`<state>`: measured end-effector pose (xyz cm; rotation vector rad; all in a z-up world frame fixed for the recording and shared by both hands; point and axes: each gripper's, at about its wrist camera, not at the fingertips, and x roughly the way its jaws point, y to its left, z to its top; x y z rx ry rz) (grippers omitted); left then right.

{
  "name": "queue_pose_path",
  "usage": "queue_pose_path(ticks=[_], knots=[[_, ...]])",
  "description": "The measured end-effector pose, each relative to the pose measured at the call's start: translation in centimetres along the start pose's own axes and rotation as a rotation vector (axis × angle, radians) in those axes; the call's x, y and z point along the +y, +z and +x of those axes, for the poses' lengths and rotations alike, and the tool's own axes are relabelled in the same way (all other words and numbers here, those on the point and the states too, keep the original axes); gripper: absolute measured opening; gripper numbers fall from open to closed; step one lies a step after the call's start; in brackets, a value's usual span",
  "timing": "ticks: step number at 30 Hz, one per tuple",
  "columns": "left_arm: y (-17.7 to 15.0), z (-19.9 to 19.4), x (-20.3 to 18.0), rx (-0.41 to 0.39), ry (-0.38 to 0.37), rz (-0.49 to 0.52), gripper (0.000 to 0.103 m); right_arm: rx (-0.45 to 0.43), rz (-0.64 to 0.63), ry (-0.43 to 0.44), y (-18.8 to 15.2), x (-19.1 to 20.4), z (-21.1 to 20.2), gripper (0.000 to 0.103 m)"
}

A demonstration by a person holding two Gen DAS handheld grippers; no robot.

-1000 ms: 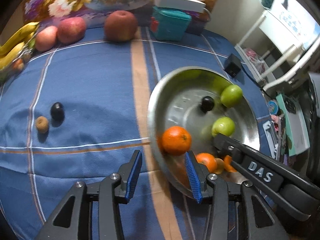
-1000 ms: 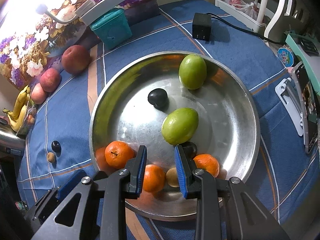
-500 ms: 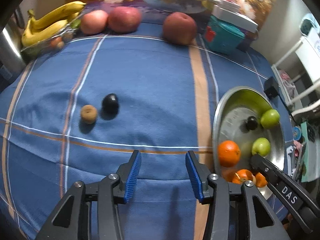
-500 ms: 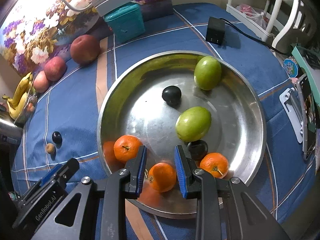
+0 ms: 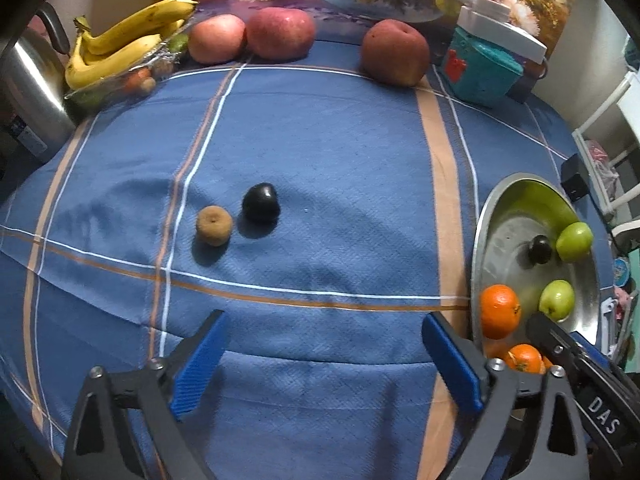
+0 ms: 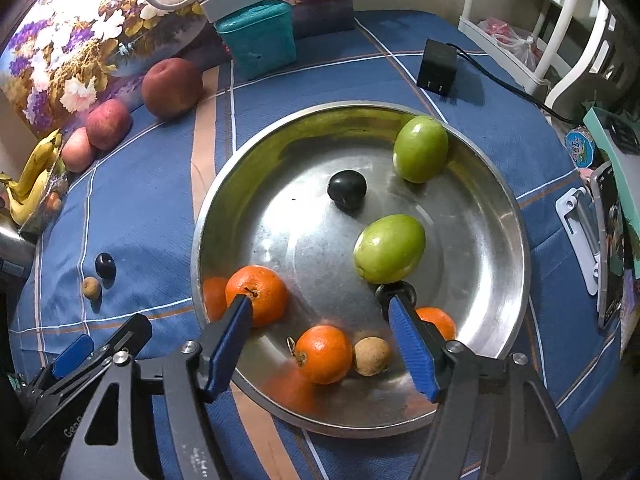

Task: Organize fruits
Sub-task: 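Open the right tool over the pan while the left tool releases the tangerine, then withdraw both tools from the pan toward the dark plum and brown kiwi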

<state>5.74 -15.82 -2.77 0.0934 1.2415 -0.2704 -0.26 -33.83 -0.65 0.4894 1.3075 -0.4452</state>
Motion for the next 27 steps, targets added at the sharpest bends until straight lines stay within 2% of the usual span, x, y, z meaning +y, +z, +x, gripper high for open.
queue_pose_path(ticks=[3, 5, 7, 13, 27], knots=[[0.05, 0.00, 0.30, -0.005, 0.003, -0.006, 0.103, 0.001, -0.006, -0.007, -0.06, 0.06, 0.13, 0.073], [0.04, -0.05, 0.37, -0.009, 0.009, -0.006, 0.103, 0.000, -0.007, -0.014, -0.05, 0.04, 0.16, 0.082], [0.03, -0.02, 0.37, -0.010, 0.019, -0.002, 0.103, -0.004, -0.008, -0.020, -0.02, 0.02, 0.12, 0.086], [0.04, -0.13, 0.50, -0.019, 0.038, 0.002, 0.103, -0.013, -0.020, -0.028, -0.04, 0.07, 0.07, 0.086], [0.00, -0.35, 0.68, -0.016, 0.014, 0.012, 0.103, -0.025, -0.013, -0.046, -0.17, 0.21, -0.06, 0.087]])
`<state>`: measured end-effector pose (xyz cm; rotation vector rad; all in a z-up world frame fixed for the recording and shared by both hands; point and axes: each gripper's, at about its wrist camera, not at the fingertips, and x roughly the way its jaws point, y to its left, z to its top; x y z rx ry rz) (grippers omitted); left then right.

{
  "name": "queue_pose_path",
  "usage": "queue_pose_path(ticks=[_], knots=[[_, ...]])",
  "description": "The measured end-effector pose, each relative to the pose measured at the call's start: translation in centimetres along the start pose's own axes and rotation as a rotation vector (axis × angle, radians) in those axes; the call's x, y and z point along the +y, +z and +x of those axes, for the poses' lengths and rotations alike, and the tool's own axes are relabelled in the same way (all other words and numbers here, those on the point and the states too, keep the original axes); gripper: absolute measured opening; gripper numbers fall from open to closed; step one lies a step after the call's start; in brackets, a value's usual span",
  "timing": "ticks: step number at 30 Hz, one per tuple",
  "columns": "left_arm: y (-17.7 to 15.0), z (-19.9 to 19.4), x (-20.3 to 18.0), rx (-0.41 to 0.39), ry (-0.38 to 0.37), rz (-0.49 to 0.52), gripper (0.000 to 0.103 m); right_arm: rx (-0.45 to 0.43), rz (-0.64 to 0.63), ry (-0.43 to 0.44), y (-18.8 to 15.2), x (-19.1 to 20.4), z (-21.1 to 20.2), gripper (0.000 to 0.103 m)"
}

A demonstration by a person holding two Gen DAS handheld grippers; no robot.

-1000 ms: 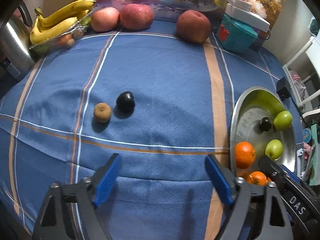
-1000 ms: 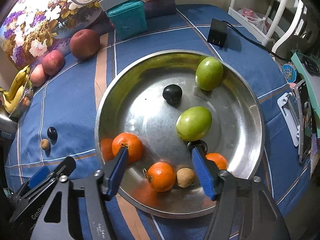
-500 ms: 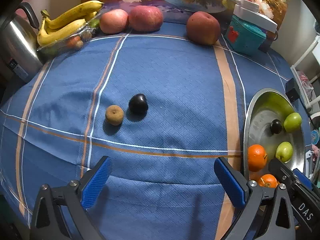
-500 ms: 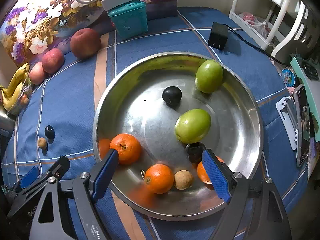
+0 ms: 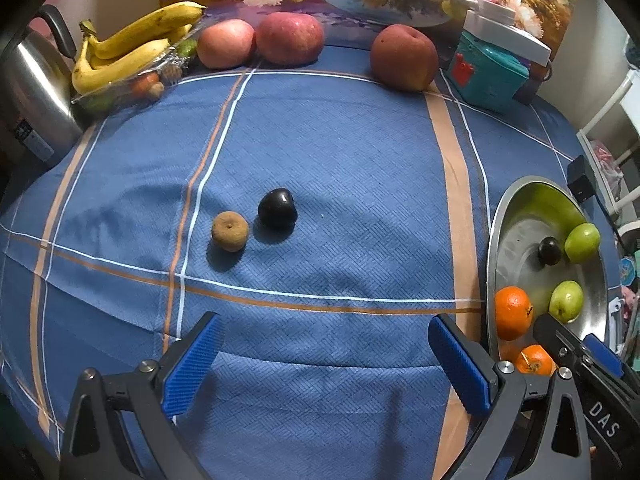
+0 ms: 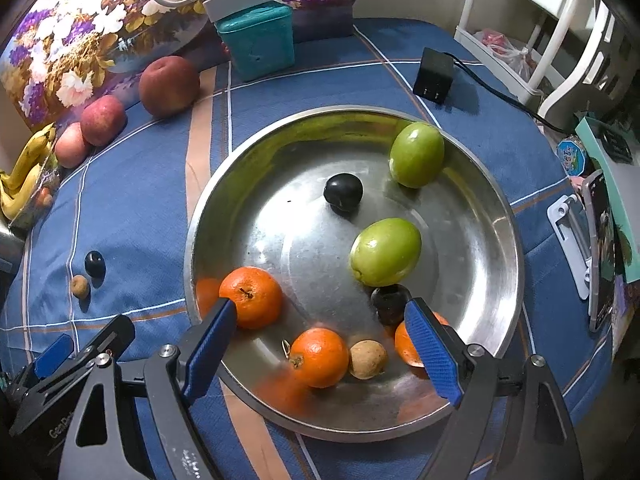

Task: Organize fruits
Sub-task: 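Withdraw both tools from the pan toward the dark plum and brown kiwi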

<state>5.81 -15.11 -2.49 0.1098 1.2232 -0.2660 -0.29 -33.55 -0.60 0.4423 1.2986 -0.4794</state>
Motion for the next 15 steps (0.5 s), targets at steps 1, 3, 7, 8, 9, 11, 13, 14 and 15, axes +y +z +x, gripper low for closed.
queue_pose_path(ticks=[1, 3, 7, 8, 9, 11, 13, 14, 15], knots=[[0.0, 0.0, 0.1, -0.001, -0.004, 0.000, 0.103, -0.001, 0.004, 0.001, 0.0, 0.0, 0.0, 0.086], [0.1, -0.2, 0.4, -0.007, -0.007, 0.002, 0.103, -0.006, 0.007, -0.001, 0.0, 0.0, -0.1, 0.087], [0.2, -0.3, 0.7, -0.022, -0.001, 0.028, 0.103, -0.028, 0.013, -0.006, 0.0, 0.2, -0.5, 0.087], [0.2, -0.3, 0.8, -0.026, -0.001, 0.032, 0.103, -0.035, 0.013, -0.005, 0.0, 0.4, -0.6, 0.086], [0.3, -0.4, 0.9, -0.030, -0.004, 0.032, 0.103, -0.041, 0.012, -0.003, 0.0, 0.5, -0.7, 0.087], [0.4, -0.5, 1.2, -0.037, -0.029, 0.024, 0.103, -0.053, 0.007, -0.002, 0.0, 0.8, -0.9, 0.086], [0.6, -0.6, 1.7, -0.045, -0.048, 0.013, 0.103, -0.067, 0.004, -0.006, 0.1, 1.1, -1.1, 0.086], [0.6, -0.6, 1.8, -0.048, -0.050, 0.011, 0.103, -0.071, 0.005, -0.007, 0.1, 1.3, -1.2, 0.086], [0.7, -0.6, 2.0, -0.052, -0.052, 0.010, 0.103, -0.075, 0.008, -0.005, 0.1, 1.4, -1.2, 0.087]])
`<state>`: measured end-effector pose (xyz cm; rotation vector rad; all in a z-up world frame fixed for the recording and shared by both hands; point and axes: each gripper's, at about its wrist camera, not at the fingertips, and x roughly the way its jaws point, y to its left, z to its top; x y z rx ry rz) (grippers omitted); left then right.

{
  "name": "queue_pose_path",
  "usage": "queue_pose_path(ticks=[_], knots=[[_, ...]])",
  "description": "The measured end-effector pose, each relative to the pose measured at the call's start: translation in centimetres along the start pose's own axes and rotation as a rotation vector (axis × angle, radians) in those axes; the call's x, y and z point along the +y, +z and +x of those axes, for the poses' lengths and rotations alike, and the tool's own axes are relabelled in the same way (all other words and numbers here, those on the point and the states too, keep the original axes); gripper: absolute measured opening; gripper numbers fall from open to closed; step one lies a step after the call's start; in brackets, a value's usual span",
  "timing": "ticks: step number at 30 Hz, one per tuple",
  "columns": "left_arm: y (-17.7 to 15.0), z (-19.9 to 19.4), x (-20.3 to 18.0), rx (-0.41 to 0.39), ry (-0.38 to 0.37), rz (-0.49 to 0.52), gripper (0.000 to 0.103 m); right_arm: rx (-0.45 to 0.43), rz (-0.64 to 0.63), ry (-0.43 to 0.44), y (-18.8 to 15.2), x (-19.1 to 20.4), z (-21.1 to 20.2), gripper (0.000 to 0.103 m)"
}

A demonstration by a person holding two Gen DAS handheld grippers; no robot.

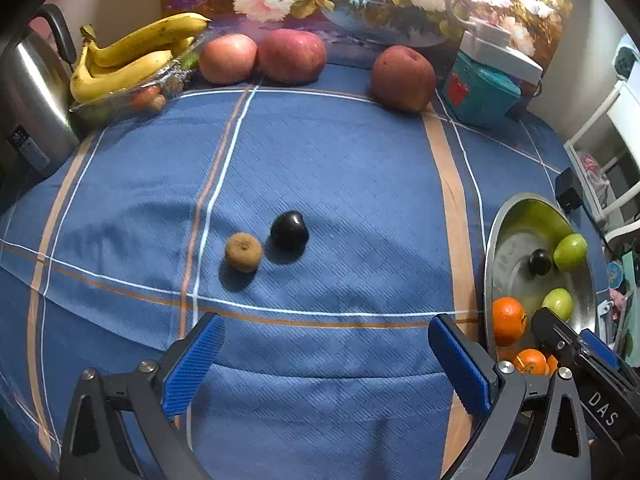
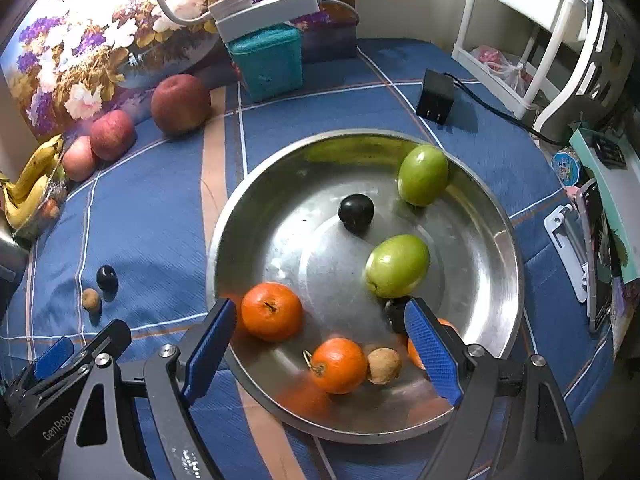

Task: Organize fruits
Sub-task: 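Withdraw both tools from the pan toward the dark plum and brown kiwi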

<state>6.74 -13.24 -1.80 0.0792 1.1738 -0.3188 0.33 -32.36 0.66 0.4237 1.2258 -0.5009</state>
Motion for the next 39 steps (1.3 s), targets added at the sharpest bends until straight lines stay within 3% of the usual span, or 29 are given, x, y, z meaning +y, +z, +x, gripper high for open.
queue_pose_path(ticks=[14, 23, 32, 39], knots=[[0.6, -0.4, 2.9, -0.034, -0.031, -0.035, 0.103, -0.070, -0.065, 0.000, 0.4, 3.7, -0.7, 0.086], [1.1, -0.2, 6.2, -0.037, 0.015, -0.028, 0.103, -0.087, -0.137, 0.007, 0.3, 7.3, -0.5, 0.086], [1.6, -0.5, 11.4, -0.032, 0.034, -0.109, 0.103, -0.078, -0.185, 0.096, -0.2, 11.3, -0.6, 0.086], [1.7, -0.5, 15.2, -0.041, 0.008, -0.206, 0.103, -0.054, -0.200, 0.174, -0.6, 14.1, 0.1, 0.086]])
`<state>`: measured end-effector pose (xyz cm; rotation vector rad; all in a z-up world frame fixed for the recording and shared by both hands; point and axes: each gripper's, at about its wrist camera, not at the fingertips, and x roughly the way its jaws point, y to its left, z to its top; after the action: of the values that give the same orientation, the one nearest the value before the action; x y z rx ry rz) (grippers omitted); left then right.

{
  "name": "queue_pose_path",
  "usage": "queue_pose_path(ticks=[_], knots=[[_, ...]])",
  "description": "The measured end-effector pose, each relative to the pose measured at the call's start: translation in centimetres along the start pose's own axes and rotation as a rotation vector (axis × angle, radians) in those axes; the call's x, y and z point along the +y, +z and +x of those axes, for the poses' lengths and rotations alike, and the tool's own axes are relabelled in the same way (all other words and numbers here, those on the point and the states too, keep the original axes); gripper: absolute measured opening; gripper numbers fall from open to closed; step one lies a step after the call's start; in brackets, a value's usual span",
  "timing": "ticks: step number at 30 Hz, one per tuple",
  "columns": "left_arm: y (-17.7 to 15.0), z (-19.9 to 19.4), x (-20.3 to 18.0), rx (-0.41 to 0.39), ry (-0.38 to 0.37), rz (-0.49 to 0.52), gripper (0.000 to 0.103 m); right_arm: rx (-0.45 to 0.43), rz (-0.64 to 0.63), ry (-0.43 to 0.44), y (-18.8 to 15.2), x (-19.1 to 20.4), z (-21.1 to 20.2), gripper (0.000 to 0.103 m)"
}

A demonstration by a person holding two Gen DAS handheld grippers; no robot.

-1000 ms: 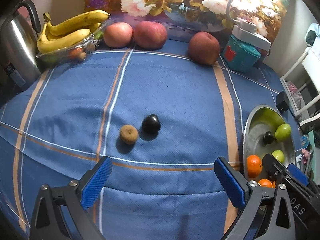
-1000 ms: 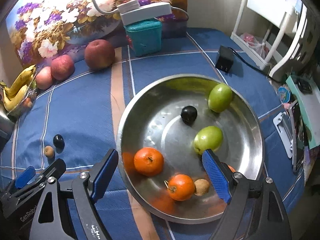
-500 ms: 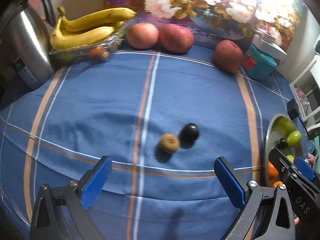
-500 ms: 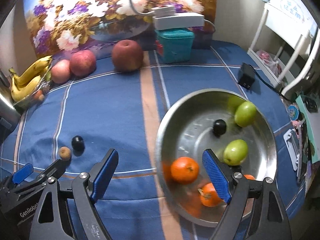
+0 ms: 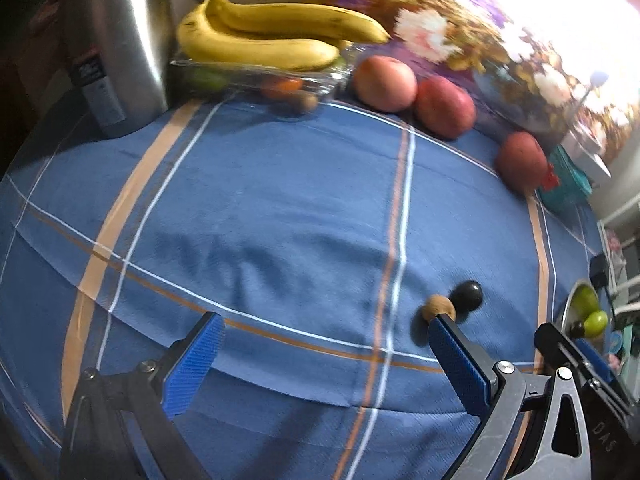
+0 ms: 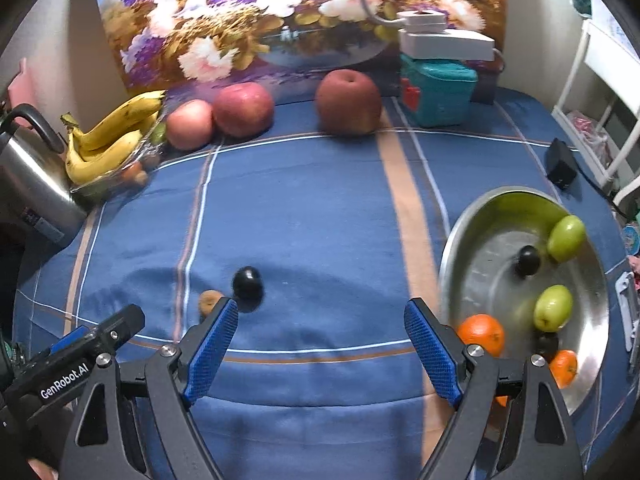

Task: Organize fruits
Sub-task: 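Withdraw both tools from the pan toward the dark plum and brown kiwi, then close the right tool on the dark plum while the left tool grasps the brown kiwi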

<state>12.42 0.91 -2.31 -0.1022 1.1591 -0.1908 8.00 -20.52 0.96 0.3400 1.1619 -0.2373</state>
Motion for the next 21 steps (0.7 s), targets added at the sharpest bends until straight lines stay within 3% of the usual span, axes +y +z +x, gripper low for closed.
queue_pose_path(ticks=[10, 21], knots=[[0.8, 1.3, 0.9, 0.007, -0.053, -0.047, 0.098, 0.026, -0.027, 0.054, 1.1, 2.5, 2.3, 0.063], [2.3, 3.1, 1.2, 0.017, -0.067, -0.062, 0.093, 0.061, -0.049, 0.087, 1.2, 3.9, 5.1, 0.051]])
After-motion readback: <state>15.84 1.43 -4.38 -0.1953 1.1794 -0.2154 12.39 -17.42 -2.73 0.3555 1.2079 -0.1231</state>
